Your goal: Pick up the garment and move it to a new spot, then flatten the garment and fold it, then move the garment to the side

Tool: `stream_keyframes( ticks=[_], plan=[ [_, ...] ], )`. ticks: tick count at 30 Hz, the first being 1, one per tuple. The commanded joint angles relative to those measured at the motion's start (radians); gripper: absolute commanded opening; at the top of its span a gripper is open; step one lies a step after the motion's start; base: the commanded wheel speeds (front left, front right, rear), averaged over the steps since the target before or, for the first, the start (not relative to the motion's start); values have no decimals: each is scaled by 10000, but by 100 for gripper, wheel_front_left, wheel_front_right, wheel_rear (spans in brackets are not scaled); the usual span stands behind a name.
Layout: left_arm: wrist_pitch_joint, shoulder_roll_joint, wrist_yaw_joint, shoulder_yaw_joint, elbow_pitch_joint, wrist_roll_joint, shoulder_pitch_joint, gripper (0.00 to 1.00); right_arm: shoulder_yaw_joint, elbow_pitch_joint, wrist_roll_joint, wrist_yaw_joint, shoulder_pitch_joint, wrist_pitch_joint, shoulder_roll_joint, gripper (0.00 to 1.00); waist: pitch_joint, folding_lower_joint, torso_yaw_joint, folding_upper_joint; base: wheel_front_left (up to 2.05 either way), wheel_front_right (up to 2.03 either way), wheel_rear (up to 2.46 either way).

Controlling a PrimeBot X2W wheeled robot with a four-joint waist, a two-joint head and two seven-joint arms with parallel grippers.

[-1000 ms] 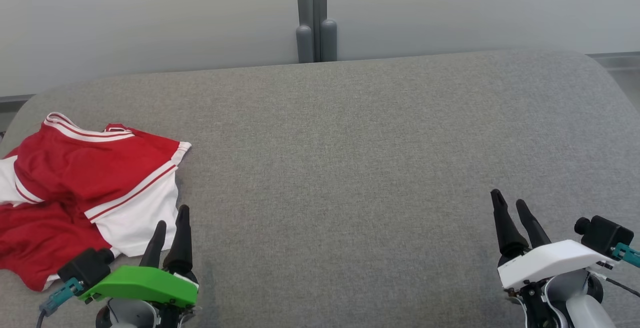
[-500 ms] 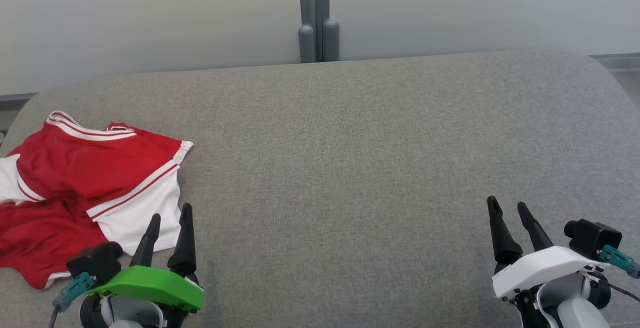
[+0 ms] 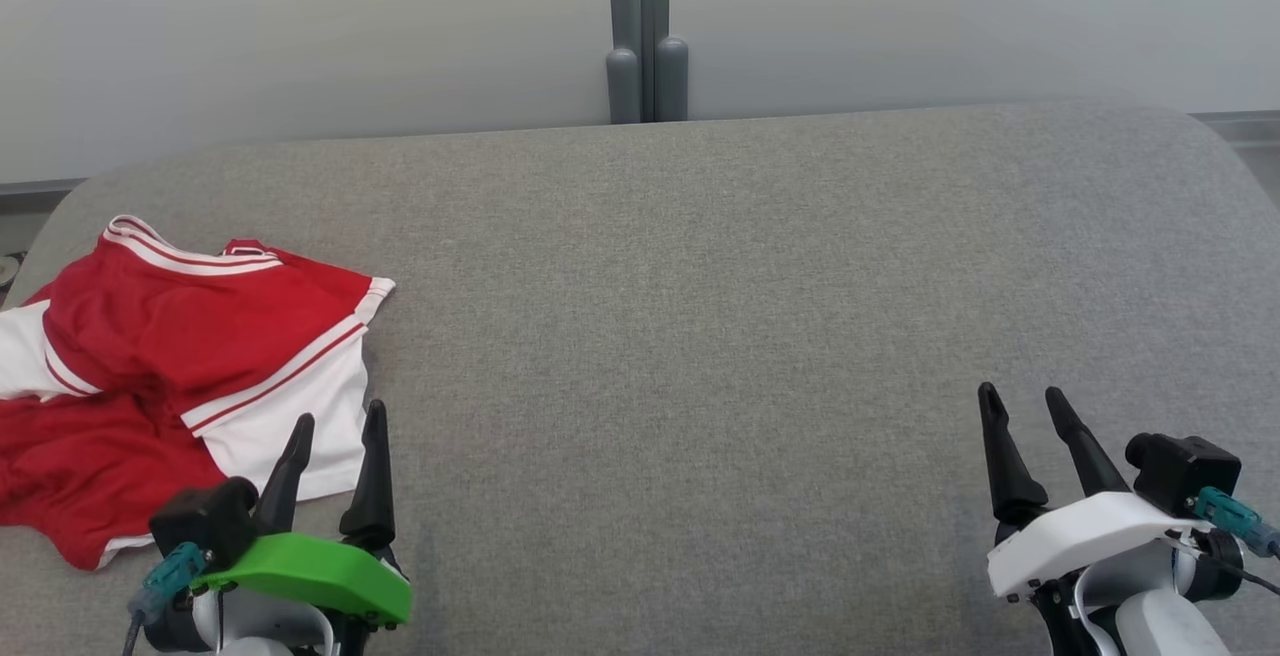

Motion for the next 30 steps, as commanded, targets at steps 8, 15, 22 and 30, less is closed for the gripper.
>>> stream_keyframes(
  ticks=[8, 15, 22, 30],
  plan=[
    [-296, 141, -92, 137, -88, 1104, 18, 100, -362, -161, -887, 2, 120, -300, -108, 100, -15, 0, 17, 0, 0, 0, 0],
    [-462, 49, -224, 264, 199, 1609, 46, 100, -507, -179, -1450, 2, 234, -462, -79, 100, -23, 0, -26, 0, 0, 0, 0],
    [-603, -26, -302, 342, 385, 2178, 39, 100, -541, -201, -1990, 3, 260, -625, -134, 100, -14, 0, -64, 0, 0, 0, 0],
    [-756, -130, -396, 485, 813, 2659, -28, 100, -618, -252, -2576, 3, 314, -785, -186, 100, -26, 0, -48, 0, 0, 0, 0]
  ],
)
